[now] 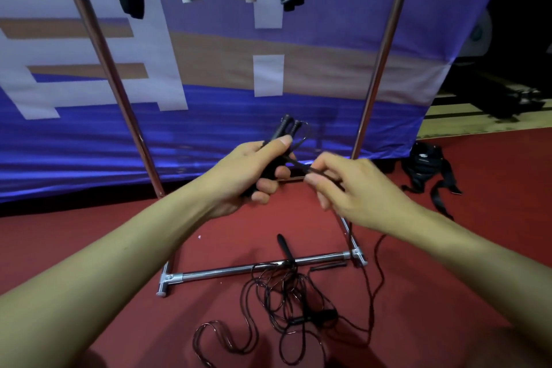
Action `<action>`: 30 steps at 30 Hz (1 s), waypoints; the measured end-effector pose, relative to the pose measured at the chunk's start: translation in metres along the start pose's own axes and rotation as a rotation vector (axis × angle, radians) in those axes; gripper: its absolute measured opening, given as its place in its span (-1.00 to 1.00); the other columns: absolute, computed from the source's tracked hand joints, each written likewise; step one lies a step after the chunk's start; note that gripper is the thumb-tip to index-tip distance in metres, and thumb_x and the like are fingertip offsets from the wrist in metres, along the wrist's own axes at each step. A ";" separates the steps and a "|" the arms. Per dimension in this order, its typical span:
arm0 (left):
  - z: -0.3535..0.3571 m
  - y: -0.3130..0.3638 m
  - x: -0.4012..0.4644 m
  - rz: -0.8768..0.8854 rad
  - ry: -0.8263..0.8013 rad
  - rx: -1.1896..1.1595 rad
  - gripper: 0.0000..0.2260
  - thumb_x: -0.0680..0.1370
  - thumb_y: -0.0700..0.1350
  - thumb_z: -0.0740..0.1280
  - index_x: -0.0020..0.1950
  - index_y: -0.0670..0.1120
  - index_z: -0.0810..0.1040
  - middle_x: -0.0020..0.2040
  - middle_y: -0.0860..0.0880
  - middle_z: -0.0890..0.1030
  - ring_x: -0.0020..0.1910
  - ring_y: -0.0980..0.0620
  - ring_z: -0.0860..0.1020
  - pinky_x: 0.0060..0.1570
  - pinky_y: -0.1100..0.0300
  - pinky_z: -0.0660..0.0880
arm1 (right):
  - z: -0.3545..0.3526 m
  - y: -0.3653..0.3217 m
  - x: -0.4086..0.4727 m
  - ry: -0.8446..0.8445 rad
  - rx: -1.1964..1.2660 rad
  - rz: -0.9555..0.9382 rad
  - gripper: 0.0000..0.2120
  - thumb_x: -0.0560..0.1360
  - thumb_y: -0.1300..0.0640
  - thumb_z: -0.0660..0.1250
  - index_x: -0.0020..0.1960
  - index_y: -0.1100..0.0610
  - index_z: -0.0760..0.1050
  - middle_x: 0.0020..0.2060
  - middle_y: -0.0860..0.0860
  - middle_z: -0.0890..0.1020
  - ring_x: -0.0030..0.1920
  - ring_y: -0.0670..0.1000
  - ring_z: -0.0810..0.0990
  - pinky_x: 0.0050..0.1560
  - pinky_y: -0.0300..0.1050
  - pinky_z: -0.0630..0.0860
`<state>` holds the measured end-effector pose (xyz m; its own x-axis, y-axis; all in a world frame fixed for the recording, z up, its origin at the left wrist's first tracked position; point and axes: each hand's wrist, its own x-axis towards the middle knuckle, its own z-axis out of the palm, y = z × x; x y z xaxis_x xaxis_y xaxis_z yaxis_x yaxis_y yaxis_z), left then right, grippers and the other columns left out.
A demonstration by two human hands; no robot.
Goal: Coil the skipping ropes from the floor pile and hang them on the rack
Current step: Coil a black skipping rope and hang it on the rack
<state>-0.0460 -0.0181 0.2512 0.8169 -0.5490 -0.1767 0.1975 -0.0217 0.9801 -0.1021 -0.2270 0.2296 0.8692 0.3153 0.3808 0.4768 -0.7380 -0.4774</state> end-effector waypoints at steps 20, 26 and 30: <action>-0.020 -0.004 -0.007 -0.206 -0.564 0.402 -0.55 0.58 0.26 0.31 -0.07 -0.13 0.67 -0.47 0.02 0.39 -0.63 0.17 0.20 -0.59 0.32 0.08 | -0.001 0.030 0.016 -0.383 -0.009 -0.022 -0.88 0.60 0.21 0.38 -0.06 0.05 0.66 -0.22 -0.13 0.67 -0.18 -0.15 0.64 -0.14 -0.20 0.52; -0.017 -0.007 -0.008 -0.291 -0.668 0.550 -0.90 0.68 -0.01 0.32 0.04 -0.02 0.52 -0.36 -0.02 0.49 -0.59 0.13 0.32 -0.62 0.33 0.22 | -0.011 0.014 0.020 -0.622 -0.041 -0.033 -0.89 0.50 0.09 0.19 -0.14 0.01 0.48 -0.26 -0.07 0.52 -0.26 -0.03 0.49 -0.21 -0.11 0.41; -0.015 -0.009 -0.009 -0.315 -0.704 0.552 -0.91 0.68 -0.11 0.30 0.09 -0.12 0.49 -0.29 -0.10 0.61 -0.58 0.09 0.41 -0.40 0.15 0.59 | -0.016 0.009 0.021 -0.730 0.051 0.009 -0.79 0.56 0.02 0.21 -0.14 0.11 0.52 -0.29 0.13 0.49 -0.26 0.15 0.43 -0.19 0.09 0.40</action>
<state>-0.0468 -0.0002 0.2427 0.2194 -0.8243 -0.5219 -0.0781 -0.5481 0.8328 -0.0815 -0.2365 0.2455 0.7304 0.6394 -0.2400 0.4590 -0.7198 -0.5207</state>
